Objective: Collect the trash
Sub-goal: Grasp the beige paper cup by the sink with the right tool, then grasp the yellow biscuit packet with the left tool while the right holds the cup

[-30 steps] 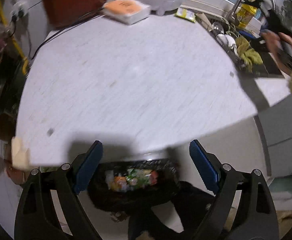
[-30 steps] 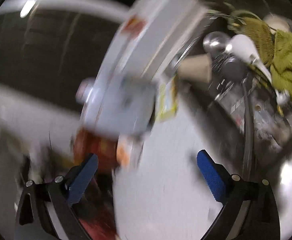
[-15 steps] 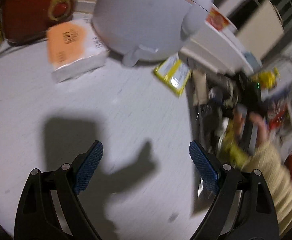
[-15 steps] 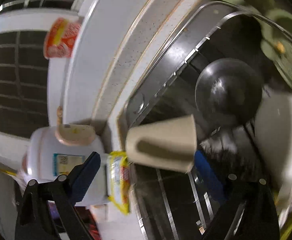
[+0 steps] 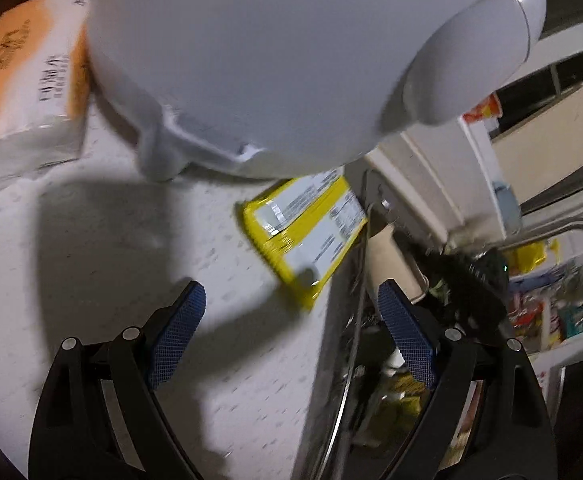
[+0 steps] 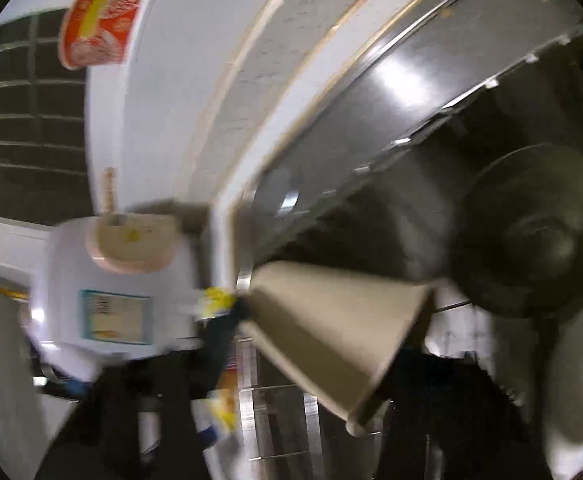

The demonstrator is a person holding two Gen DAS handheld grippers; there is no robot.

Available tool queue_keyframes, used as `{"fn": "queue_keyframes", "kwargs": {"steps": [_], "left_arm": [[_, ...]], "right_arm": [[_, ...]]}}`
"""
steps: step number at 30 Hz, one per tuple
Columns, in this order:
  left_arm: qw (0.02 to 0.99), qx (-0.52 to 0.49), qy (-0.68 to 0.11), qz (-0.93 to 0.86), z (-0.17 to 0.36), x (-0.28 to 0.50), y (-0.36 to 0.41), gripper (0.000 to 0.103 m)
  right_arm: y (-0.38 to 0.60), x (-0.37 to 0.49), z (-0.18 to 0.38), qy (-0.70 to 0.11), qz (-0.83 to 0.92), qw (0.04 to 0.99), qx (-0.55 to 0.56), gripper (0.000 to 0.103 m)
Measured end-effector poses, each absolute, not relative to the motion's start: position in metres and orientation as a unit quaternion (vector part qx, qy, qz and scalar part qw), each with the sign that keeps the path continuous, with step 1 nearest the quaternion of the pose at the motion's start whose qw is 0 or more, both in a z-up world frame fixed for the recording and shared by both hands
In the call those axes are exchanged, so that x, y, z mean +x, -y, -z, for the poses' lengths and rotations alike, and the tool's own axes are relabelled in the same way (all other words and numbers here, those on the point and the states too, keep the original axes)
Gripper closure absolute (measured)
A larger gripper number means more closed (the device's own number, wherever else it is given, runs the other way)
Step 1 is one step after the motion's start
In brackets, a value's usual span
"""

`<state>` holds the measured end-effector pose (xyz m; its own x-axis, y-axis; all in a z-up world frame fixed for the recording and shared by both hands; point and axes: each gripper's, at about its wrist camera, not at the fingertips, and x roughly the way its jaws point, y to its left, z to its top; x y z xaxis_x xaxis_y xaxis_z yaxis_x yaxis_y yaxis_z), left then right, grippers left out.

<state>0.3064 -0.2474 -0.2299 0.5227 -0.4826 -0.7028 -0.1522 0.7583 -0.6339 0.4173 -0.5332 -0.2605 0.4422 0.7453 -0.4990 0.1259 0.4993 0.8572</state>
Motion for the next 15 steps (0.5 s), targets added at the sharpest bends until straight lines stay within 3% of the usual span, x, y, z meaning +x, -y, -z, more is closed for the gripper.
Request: {"fn": "queue_keyframes", "kwargs": {"steps": [3, 9, 15], "left_arm": [[0.817, -0.334, -0.46, 0.1, 0.231, 0.311, 0.253, 0.017], [0.836, -0.308, -0.444, 0.098, 0.226, 0.307, 0.255, 0.017], [0.851, -0.289, -0.429, 0.093, 0.209, 0.287, 0.236, 0.017]], "right_arm": [[0.523, 0.412, 0.249, -0.476, -0.244, 0.717, 0.448, 0.102], [0.499, 0.417, 0.19, -0.452, -0.301, 0.744, 0.388, 0.102], [0.453, 0.441, 0.163, -0.481, -0.297, 0.786, 0.252, 0.102]]}}
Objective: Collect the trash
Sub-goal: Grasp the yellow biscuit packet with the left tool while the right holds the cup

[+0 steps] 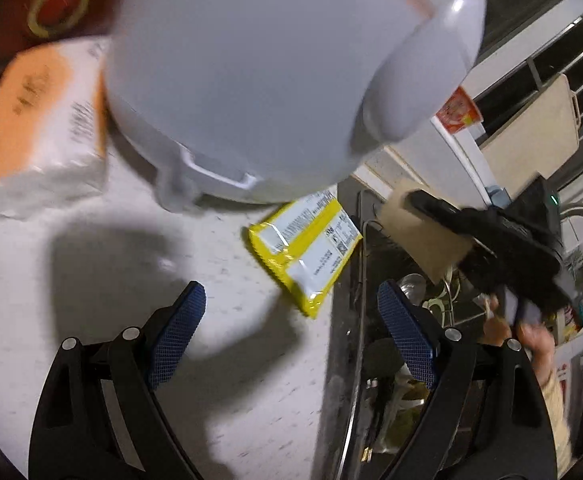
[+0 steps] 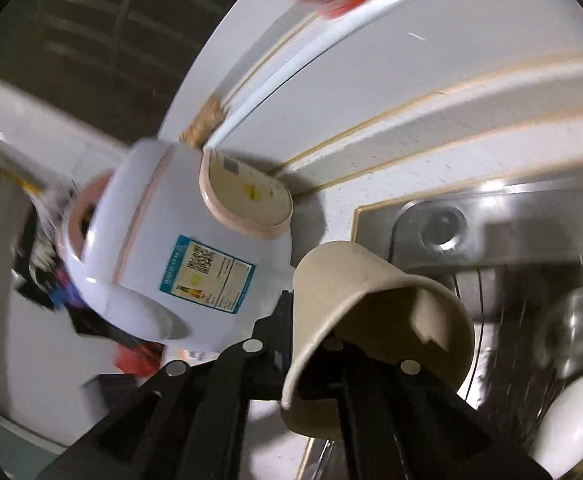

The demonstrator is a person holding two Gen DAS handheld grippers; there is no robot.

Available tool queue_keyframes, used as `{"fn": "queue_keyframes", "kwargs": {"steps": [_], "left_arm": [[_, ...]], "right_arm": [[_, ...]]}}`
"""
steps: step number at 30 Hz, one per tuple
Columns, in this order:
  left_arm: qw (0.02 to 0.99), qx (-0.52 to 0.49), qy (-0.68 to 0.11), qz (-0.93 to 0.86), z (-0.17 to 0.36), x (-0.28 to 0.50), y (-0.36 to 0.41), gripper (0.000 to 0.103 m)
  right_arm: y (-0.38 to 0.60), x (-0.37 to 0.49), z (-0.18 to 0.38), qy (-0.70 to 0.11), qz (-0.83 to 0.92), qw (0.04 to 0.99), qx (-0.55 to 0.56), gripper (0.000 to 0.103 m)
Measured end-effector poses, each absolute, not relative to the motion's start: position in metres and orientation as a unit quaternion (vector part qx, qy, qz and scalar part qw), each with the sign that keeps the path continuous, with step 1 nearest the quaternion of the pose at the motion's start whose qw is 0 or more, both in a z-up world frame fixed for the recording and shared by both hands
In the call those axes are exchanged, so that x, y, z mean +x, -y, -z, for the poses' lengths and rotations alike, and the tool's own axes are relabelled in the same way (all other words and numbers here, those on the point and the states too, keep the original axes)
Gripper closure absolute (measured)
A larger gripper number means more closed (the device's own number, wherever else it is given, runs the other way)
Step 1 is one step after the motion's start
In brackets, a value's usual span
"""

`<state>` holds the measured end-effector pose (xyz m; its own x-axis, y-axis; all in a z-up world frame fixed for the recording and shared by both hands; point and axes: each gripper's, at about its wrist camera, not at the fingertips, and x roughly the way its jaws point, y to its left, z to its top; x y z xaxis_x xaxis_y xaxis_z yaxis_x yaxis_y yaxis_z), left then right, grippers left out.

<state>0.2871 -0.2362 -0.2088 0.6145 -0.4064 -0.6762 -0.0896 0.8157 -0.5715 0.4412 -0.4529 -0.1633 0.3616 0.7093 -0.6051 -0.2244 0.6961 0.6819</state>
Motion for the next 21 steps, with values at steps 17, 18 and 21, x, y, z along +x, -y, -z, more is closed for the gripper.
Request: {"fn": "queue_keyframes", "kwargs": {"steps": [17, 18, 21], "left_arm": [[0.848, -0.282, -0.446, 0.052, 0.207, 0.27, 0.175, 0.017], [0.847, -0.271, -0.453, 0.055, 0.208, 0.27, 0.174, 0.017], [0.844, -0.249, -0.472, 0.061, 0.212, 0.272, 0.18, 0.017]], "right_arm": [[0.386, 0.406, 0.187, -0.546, -0.336, 0.765, 0.061, 0.097], [0.383, 0.4, 0.187, -0.549, -0.343, 0.76, 0.062, 0.097], [0.371, 0.376, 0.189, -0.557, -0.373, 0.74, 0.057, 0.098]]}}
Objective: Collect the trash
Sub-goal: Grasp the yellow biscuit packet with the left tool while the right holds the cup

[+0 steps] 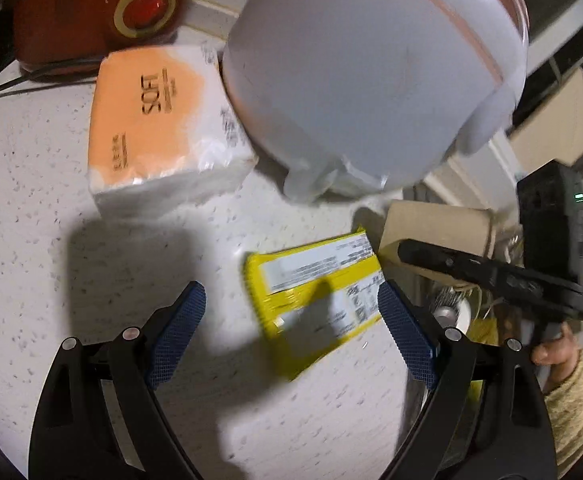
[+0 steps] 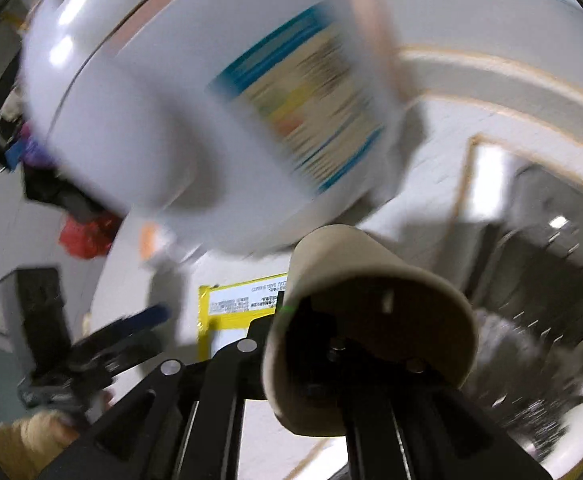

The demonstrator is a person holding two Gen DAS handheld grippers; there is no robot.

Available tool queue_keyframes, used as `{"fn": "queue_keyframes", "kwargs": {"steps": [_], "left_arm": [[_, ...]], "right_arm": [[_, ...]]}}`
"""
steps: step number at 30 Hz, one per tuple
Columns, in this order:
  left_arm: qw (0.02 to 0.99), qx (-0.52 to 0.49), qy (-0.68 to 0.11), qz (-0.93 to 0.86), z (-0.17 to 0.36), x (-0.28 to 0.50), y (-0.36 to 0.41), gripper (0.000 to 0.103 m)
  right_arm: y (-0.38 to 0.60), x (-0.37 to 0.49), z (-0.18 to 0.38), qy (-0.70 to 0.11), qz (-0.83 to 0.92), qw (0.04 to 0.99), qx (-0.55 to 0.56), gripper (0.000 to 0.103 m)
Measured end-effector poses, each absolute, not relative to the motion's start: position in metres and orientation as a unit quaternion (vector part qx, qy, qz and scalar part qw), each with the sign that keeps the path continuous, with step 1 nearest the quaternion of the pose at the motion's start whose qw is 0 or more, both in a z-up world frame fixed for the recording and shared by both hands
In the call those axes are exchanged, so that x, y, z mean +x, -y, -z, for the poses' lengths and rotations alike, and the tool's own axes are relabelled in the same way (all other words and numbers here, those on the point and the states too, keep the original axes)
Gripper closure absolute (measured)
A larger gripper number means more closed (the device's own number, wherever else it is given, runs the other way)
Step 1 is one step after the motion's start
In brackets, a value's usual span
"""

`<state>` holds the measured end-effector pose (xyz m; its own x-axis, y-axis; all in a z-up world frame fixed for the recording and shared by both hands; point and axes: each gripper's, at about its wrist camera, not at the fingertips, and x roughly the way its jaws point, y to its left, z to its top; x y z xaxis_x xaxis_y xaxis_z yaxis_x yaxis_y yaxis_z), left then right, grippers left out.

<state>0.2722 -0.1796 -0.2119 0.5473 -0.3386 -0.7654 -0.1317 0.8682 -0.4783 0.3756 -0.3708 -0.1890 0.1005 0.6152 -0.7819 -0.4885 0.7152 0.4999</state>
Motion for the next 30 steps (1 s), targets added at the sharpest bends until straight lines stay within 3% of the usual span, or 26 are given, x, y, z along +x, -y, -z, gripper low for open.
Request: {"fn": "queue_keyframes", "kwargs": {"steps": [9, 11, 12, 17, 20, 21, 22, 24, 30], "left_arm": [[0.847, -0.231, -0.471, 0.087, 0.216, 0.256, 0.169, 0.018], [0.855, -0.208, -0.469, 0.08, 0.219, 0.25, 0.166, 0.04], [0.857, -0.189, -0.474, 0.074, 0.221, 0.249, 0.166, 0.066], [0.844, -0.195, -0.487, 0.113, 0.22, 0.244, 0.153, 0.085], [0.844, -0.104, -0.499, 0.165, 0.211, 0.246, 0.157, 0.085], [0.845, -0.041, -0.501, 0.182, 0.206, 0.246, 0.163, 0.076], [0.844, 0.003, -0.502, 0.189, 0.203, 0.248, 0.168, 0.049], [0.851, 0.114, -0.474, 0.196, 0.193, 0.246, 0.181, 0.024], [0.807, 0.237, -0.46, 0.284, 0.192, 0.253, 0.222, 0.024]], "right_arm": [[0.353, 0.335, 0.192, -0.575, -0.409, 0.702, 0.092, 0.097], [0.358, 0.335, 0.197, -0.577, -0.403, 0.701, 0.116, 0.098], [0.364, 0.335, 0.196, -0.574, -0.397, 0.705, 0.126, 0.098], [0.363, 0.336, 0.189, -0.562, -0.383, 0.716, 0.158, 0.098], [0.371, 0.332, 0.184, -0.555, -0.381, 0.719, 0.172, 0.098], [0.376, 0.329, 0.18, -0.551, -0.38, 0.722, 0.175, 0.098], [0.381, 0.326, 0.177, -0.547, -0.379, 0.725, 0.179, 0.098], [0.39, 0.32, 0.172, -0.539, -0.376, 0.727, 0.196, 0.099], [0.412, 0.303, 0.159, -0.518, -0.358, 0.744, 0.224, 0.102]]}}
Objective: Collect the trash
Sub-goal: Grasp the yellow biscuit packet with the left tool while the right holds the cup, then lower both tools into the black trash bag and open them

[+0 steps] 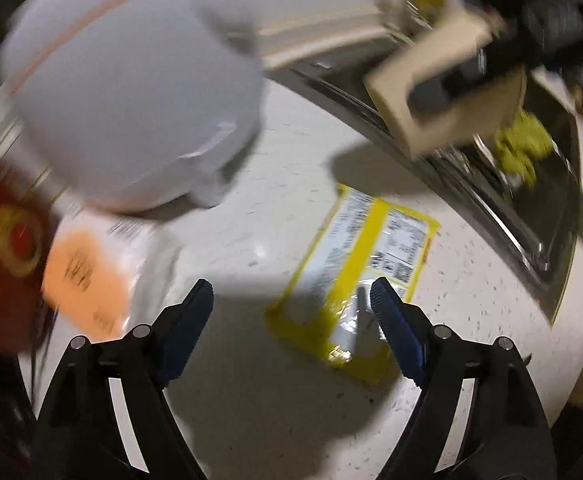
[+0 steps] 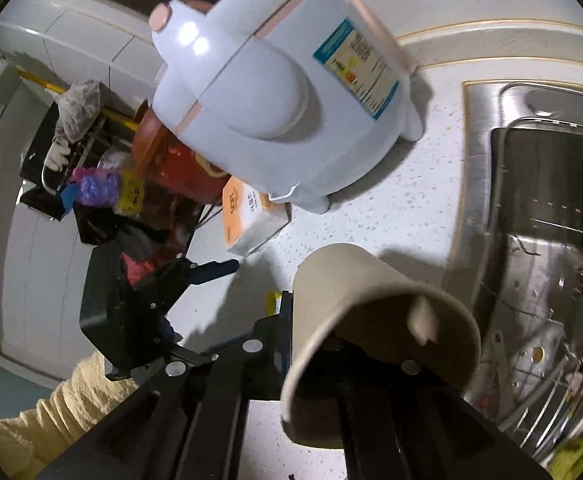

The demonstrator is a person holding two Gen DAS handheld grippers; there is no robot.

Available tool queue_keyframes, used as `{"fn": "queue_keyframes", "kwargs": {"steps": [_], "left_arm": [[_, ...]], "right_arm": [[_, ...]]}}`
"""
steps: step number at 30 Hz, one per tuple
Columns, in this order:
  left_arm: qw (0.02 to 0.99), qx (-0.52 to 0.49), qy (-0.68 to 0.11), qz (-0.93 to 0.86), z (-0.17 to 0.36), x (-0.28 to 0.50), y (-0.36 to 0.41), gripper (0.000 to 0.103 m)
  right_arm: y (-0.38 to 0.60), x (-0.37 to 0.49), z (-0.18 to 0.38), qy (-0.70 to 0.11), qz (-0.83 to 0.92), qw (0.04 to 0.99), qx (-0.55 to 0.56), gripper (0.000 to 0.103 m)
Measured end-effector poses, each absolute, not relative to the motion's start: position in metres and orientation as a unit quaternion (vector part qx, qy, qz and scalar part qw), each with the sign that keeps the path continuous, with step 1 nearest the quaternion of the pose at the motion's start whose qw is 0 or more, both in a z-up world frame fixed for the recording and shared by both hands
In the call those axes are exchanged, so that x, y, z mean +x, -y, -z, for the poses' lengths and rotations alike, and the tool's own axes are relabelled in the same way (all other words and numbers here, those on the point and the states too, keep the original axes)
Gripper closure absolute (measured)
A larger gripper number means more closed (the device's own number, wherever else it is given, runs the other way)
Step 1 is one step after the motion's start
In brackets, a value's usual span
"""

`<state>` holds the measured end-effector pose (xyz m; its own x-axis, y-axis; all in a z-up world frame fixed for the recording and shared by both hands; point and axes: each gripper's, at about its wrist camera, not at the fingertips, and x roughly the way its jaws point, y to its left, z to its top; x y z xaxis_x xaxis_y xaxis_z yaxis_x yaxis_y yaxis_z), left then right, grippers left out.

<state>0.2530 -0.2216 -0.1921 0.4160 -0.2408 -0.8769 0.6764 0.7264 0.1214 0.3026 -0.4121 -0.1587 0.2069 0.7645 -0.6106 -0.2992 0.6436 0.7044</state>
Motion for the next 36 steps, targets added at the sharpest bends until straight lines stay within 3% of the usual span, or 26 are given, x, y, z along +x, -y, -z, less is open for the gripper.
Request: {"fn": "queue_keyframes", "kwargs": {"steps": [8, 17, 18, 22, 30, 36], "left_arm": [[0.762, 0.299, -0.443, 0.366, 0.196, 0.246, 0.255, 0.024], [0.746, 0.298, -0.457, 0.382, 0.214, 0.247, 0.27, 0.024], [0.751, 0.289, -0.455, 0.381, 0.212, 0.248, 0.269, 0.035], [0.761, 0.269, -0.454, 0.378, 0.208, 0.245, 0.259, 0.036], [0.807, 0.191, -0.423, 0.365, 0.156, 0.175, 0.171, 0.036], [0.827, 0.155, -0.415, 0.346, 0.127, 0.068, 0.061, 0.036]], "right_arm": [[0.455, 0.272, 0.142, -0.491, -0.323, 0.76, 0.277, 0.102], [0.465, 0.241, 0.145, -0.475, -0.292, 0.769, 0.313, 0.102], [0.464, 0.238, 0.145, -0.473, -0.29, 0.77, 0.316, 0.102], [0.461, 0.228, 0.142, -0.466, -0.283, 0.771, 0.329, 0.102], [0.426, 0.192, 0.112, -0.436, -0.31, 0.781, 0.322, 0.102], [0.345, 0.109, 0.093, -0.438, -0.364, 0.769, 0.292, 0.102]]}}
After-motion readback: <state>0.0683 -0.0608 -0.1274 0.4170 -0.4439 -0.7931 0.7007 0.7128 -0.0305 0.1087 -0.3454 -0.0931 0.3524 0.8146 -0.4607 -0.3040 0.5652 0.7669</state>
